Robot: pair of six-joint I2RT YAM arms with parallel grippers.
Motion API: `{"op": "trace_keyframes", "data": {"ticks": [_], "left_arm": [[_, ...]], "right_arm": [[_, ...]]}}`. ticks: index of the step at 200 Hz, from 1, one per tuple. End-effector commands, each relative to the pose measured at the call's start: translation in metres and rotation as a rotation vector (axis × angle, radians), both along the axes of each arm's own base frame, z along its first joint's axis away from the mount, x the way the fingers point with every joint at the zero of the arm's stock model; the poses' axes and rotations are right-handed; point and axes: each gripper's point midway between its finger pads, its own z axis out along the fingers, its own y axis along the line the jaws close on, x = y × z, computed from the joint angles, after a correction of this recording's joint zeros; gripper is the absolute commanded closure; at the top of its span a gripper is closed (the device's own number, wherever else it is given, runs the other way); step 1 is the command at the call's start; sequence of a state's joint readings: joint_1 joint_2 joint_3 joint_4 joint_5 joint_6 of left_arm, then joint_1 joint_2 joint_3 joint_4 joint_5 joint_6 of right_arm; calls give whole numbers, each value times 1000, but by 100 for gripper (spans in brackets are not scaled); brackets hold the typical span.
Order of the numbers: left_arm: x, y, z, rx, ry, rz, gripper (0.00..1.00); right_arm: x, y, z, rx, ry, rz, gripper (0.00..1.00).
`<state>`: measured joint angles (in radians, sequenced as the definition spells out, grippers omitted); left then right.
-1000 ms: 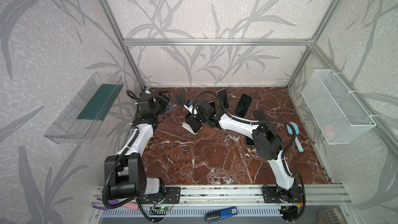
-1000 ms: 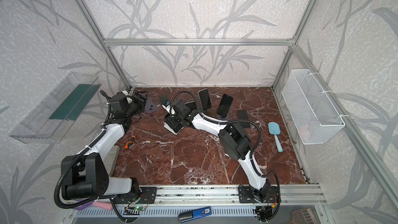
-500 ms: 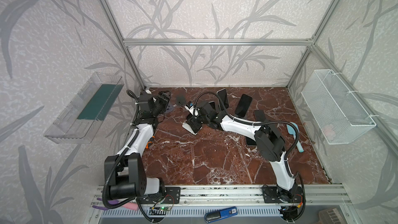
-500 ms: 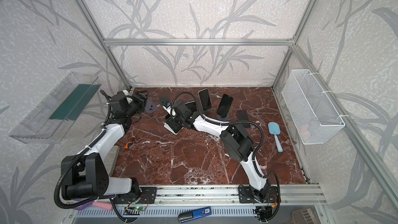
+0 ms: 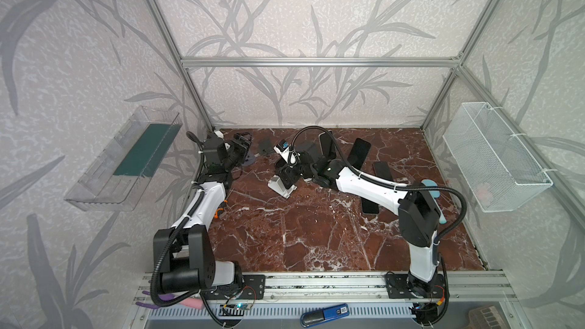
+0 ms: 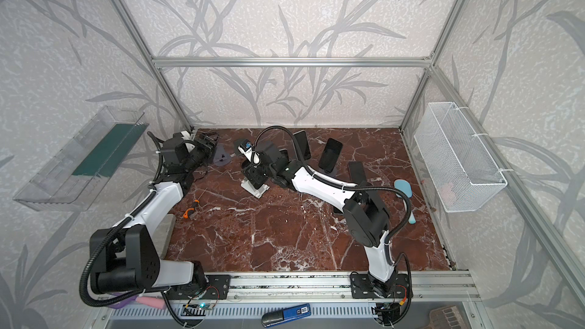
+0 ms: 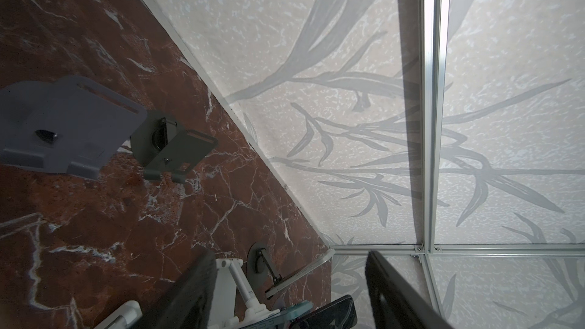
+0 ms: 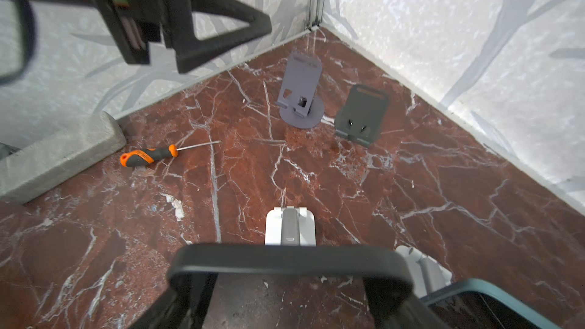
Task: Remove the phone from the phone stand
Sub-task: Remove the phone from the phone stand, then place the phone at the center of the table.
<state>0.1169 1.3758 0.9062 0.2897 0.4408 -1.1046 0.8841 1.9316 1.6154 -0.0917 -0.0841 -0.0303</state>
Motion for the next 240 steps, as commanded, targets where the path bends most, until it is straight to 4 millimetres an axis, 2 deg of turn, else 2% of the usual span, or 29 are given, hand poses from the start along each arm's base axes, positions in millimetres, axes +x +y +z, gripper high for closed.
{"op": "trace_keyframes", "data": {"ticks": [1,20,24,28,31,61,97,116,146,176,240], "left_arm": [[-1,-8,34,23,-96,-33,26],[-2,-19,38,39,-106,-61,25],[-3,-22,39,43,-108,-69,26],[-3,-25,40,48,-109,-78,25],[-3,-27,41,53,-112,-84,26],[-7,-52,46,86,-125,-146,26],[-14,-81,52,116,-134,-223,25],[-16,-89,53,115,-138,-245,25],[-17,-96,52,114,-136,-264,26],[-16,-102,46,103,-116,-279,25],[-15,-104,44,97,-110,-291,26]], "right_arm": [[-11,-16,45,46,-63,-15,29],[-21,-39,58,32,-83,-43,30],[-23,-43,54,17,-81,-48,30],[-27,-51,66,26,-100,-57,30],[-29,-56,68,23,-105,-64,30],[-47,-112,73,-53,-142,-157,30],[-54,-204,58,-156,-99,-327,30],[-56,-252,43,-184,-43,-430,31],[-63,-300,23,-181,62,-542,31],[-62,-327,5,-183,163,-632,32],[-43,-303,-44,-34,362,-764,33]]}}
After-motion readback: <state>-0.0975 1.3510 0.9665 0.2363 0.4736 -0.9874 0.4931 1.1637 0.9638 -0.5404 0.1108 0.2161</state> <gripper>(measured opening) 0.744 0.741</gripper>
